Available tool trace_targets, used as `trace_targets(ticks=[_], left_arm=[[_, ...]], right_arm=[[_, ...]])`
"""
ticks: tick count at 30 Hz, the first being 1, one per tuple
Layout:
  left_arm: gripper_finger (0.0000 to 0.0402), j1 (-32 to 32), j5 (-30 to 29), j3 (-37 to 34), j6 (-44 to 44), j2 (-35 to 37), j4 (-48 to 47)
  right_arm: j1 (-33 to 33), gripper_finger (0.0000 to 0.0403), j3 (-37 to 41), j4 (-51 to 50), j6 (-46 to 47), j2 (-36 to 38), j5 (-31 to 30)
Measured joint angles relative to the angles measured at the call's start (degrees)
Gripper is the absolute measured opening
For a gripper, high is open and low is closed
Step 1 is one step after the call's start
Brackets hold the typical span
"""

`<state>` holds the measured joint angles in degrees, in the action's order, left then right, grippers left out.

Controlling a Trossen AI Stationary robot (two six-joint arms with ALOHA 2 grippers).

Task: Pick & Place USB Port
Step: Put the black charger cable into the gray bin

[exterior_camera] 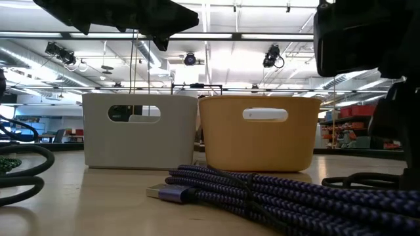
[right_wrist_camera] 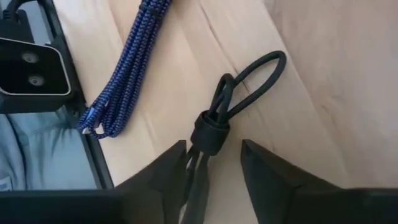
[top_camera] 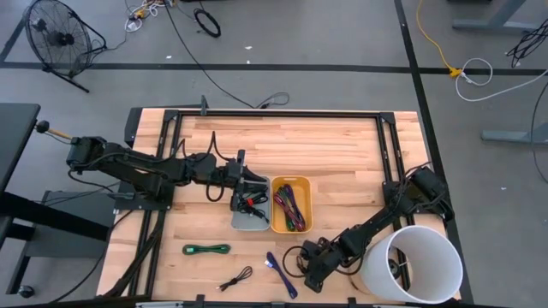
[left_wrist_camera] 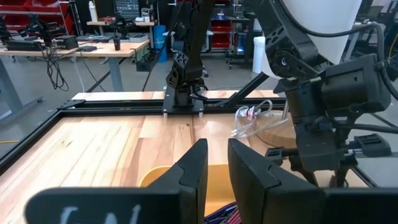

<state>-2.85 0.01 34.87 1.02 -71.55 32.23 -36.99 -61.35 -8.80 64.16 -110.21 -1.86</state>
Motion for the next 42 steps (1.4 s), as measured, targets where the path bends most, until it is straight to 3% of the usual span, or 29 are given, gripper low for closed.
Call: trace_targets(ticks=[6,18,30,37,42], left_arm=[[0.0069,0.0,0.0,0.0,0.3,0.0,0.0],[0.0069,0.0,0.0,0.0,1.4,0.0,-1.4],[0.0069,0.0,0.0,0.0,1.4,0.0,-1.7],[0.0069,0.0,0.0,0.0,1.4,0.0,-1.6],[0.0069,0.0,0.0,0.0,1.5,0.0,-1.3]], right_arm=[[0.1,0.0018,0.0,-1.9,-1.4,-0.1,1.7],[0.2,0.0003,0.2,1.6,-7.8,1.4,4.2],[2.4,0.0001,0.2,-2.6,-15.5,11.4,1.0],[6.3,0.0000,0.2,-5.6,-24.7,20.0,-6.2],[9.5,0.0000,0.2,-6.7,-30.8,25.2,-15.2]])
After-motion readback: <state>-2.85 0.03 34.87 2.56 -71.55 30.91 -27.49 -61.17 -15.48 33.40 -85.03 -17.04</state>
